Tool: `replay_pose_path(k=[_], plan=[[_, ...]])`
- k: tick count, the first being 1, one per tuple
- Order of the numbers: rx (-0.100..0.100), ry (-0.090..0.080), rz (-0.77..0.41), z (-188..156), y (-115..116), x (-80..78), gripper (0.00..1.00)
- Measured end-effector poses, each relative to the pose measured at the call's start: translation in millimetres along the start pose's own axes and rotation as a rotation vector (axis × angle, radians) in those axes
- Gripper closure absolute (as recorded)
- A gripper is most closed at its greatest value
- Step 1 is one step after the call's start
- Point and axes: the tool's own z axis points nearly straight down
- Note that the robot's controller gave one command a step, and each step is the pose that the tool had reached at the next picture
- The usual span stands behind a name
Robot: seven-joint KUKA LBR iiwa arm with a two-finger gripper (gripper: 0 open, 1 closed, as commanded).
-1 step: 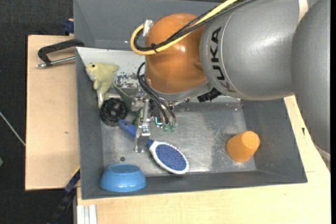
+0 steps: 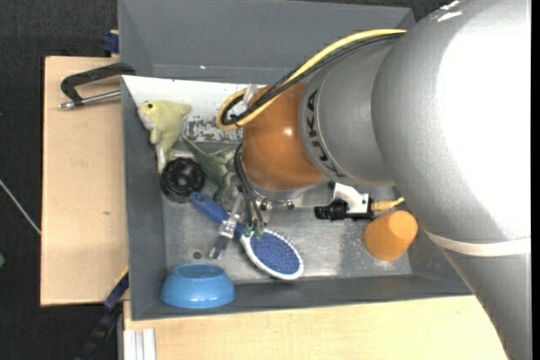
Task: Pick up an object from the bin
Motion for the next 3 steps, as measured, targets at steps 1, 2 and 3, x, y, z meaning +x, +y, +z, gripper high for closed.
replay_pose_path(k=[1,2,3], plan=[[0.0,0.0,0.066,-30.2,14.2,16.7,0.0],[0.003,0.002,0.3,-28.5,7.4,11.3,0.0],[0.002,0.0,0.424,-1.0,21.0,13.5,0.0]])
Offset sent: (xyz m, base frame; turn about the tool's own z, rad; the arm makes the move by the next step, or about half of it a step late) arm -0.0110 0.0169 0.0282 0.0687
